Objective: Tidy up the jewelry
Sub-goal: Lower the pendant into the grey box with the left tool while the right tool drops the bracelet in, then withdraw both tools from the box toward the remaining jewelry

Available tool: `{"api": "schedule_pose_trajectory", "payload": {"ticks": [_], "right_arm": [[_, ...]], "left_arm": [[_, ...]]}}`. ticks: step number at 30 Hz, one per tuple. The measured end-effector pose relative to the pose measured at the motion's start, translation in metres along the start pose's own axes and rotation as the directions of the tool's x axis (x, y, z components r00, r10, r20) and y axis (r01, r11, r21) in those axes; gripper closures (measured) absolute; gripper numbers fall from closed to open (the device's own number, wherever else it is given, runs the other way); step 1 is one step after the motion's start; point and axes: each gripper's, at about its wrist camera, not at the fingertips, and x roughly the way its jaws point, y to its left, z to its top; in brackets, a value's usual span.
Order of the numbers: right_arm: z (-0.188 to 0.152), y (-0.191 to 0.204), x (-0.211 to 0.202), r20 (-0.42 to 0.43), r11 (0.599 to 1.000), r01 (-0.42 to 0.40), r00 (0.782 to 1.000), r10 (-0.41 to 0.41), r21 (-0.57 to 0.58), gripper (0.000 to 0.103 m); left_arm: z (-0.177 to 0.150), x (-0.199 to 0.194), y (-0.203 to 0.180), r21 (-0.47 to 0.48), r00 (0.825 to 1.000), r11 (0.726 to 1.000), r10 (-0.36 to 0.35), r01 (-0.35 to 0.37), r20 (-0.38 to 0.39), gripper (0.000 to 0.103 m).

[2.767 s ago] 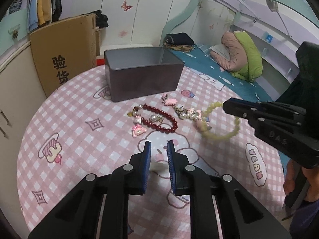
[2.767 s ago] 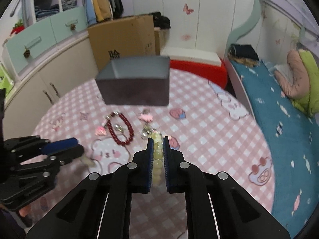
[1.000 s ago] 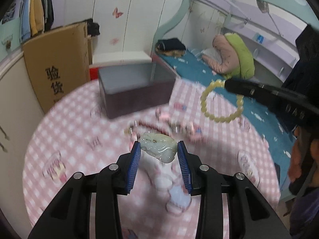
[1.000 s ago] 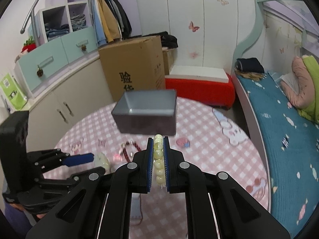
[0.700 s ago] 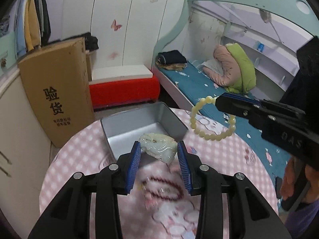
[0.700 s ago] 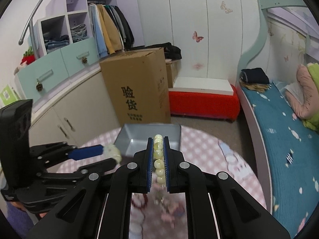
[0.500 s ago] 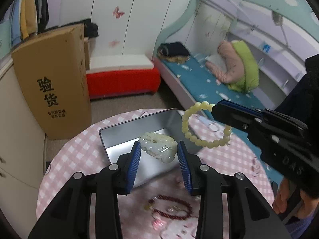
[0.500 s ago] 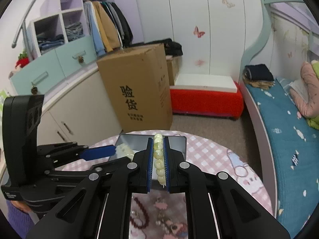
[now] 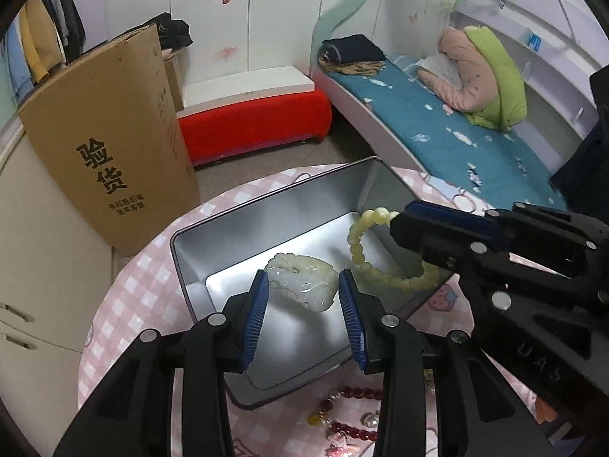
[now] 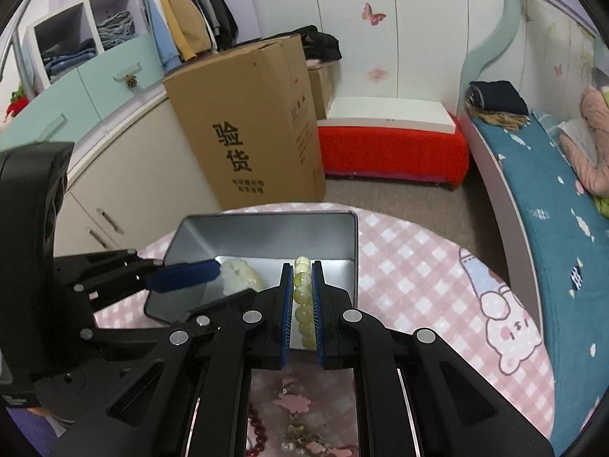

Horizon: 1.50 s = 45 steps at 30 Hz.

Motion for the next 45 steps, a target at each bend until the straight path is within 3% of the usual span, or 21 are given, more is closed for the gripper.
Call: {"api": "schedule_pose_trajectory", "payload": {"ticks": [21, 28, 35, 42, 44, 45], "right_arm": [[-0.007, -0.013, 0.001, -0.01, 1.0, -0.003, 1.0, 0.003, 0.024, 0.093], [-0.008, -0.014, -0.003, -0.007, 1.0, 0.003, 1.0, -0.003, 0.03, 0.091], [-0.009, -0.009, -0.016, 0.012, 1.0, 0.007, 1.0, -0.007, 0.022, 0.09], [-0.015, -0.004, -0.051, 0.05, 1.0, 0.024, 0.998, -0.024, 0.002, 0.09], [-0.021, -0.006, -0.065, 0.067, 0.999, 0.033, 0.997, -0.033, 0.001, 0.084], [-0.023, -0.005, -0.07, 0.074, 0.999, 0.038, 0.997, -0.038, 0.002, 0.068]], "left_arm": [[0.005, 0.0, 0.0, 0.002, 1.0, 1.0, -0.011, 0.011, -0.008, 0.065], [0.002, -0.007, -0.004, -0.008, 1.0, 1.0, 0.008, -0.008, 0.011, 0.053], [-0.001, -0.02, -0.003, -0.027, 0.999, 0.999, -0.019, 0.019, 0.033, 0.049], [-0.014, -0.057, -0.001, -0.052, 0.994, 0.999, -0.003, 0.009, 0.111, 0.039], [-0.022, -0.072, 0.0, -0.068, 0.99, 0.998, 0.006, 0.004, 0.141, 0.034], [-0.027, -0.082, 0.002, -0.081, 0.986, 0.997, 0.015, -0.001, 0.164, 0.031]]}}
